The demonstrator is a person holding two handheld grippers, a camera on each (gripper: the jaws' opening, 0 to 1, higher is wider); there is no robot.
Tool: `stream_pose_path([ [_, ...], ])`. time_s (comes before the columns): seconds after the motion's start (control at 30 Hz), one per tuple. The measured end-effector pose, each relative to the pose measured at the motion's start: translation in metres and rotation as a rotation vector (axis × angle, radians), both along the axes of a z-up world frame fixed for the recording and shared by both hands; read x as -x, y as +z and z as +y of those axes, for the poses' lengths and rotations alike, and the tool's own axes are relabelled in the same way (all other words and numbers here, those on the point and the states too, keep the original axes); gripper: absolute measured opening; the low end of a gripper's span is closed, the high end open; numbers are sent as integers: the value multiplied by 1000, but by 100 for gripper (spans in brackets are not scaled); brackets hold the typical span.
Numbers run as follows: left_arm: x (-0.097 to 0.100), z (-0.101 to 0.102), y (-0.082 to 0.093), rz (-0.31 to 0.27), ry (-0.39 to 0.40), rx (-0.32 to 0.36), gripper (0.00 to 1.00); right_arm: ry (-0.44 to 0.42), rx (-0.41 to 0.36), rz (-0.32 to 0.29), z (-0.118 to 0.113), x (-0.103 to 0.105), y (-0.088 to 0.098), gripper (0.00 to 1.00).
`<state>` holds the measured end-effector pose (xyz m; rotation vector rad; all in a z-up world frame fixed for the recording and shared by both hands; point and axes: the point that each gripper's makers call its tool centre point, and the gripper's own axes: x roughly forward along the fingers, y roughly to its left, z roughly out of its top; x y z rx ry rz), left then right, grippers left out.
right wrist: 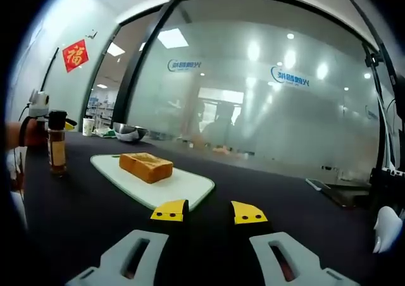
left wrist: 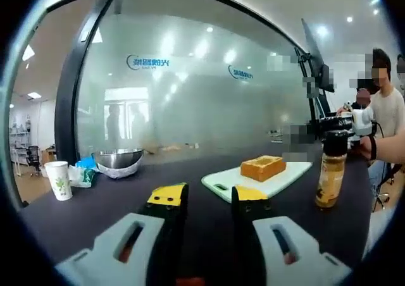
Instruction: Sprinkle pepper
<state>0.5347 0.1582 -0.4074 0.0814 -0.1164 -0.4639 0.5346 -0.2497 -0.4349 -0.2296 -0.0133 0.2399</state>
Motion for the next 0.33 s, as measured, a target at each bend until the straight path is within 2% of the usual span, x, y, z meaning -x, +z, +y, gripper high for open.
stream_pose_path([
  [0.13,4,-2,4,-17,-16,24,21,3,-4,-2,0,-1,0,21],
  [0.33,7,-11,0,-23,-53,-30,21,10,21,5,4,0,-1,19],
])
